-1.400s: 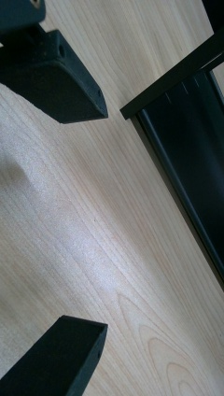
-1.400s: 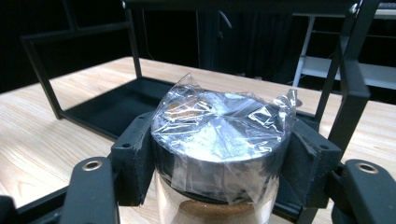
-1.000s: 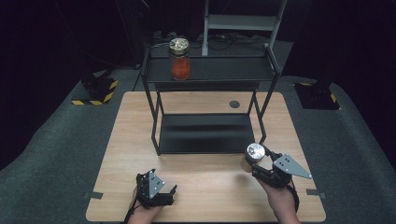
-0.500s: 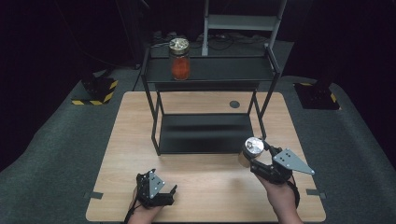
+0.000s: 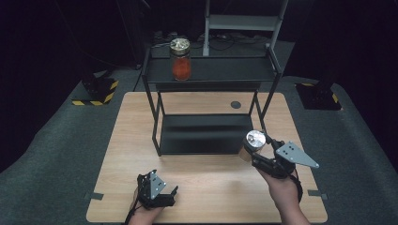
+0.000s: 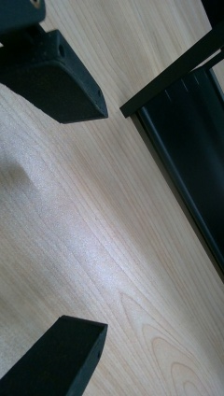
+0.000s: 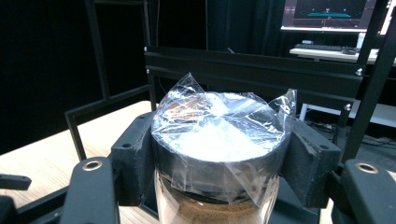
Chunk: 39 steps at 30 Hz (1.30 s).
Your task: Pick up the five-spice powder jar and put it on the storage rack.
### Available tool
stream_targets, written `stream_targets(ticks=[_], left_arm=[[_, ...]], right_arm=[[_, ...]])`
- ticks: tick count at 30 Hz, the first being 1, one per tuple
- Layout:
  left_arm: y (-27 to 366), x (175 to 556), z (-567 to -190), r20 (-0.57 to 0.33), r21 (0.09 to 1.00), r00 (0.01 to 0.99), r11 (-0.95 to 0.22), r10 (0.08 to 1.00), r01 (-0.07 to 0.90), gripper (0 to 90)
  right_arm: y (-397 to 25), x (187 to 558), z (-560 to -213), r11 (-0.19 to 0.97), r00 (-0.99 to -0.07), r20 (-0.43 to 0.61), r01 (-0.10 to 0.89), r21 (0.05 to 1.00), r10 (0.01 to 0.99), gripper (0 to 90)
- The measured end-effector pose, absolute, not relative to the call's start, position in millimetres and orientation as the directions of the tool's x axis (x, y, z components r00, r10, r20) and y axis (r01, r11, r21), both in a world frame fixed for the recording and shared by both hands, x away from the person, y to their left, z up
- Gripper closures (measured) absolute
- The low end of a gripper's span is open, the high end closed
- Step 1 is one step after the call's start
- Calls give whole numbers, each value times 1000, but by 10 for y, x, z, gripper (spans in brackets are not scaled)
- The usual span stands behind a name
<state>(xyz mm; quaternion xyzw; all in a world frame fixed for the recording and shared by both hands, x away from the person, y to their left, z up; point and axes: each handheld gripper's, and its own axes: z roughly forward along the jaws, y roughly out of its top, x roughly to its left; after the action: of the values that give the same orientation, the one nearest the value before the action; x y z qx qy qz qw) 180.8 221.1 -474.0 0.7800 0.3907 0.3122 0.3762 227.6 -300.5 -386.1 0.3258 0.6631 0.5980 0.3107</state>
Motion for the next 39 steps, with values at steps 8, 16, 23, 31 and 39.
stream_targets(ticks=[8,16,23,31,39], left_arm=[[2206,1799,-4742,198,831,498,-414,844,372,11],[2209,1802,-4741,197,831,500,-414,844,372,11],[2210,1804,-4743,198,830,505,-417,840,369,11],[2216,1804,-4743,194,832,505,-414,841,370,11],[2226,1808,-4741,191,832,506,-412,841,371,11]], right_arm=[[-3004,2330,-3610,61,-596,-40,16,998,802,338],[-2970,2347,-3351,53,-594,-63,-34,998,802,339],[-2961,2369,-3217,36,-594,-62,-55,998,802,339],[-2931,2398,-3085,29,-593,-70,-78,997,802,339],[-2907,2409,-2941,30,-588,-90,-111,993,804,339]])
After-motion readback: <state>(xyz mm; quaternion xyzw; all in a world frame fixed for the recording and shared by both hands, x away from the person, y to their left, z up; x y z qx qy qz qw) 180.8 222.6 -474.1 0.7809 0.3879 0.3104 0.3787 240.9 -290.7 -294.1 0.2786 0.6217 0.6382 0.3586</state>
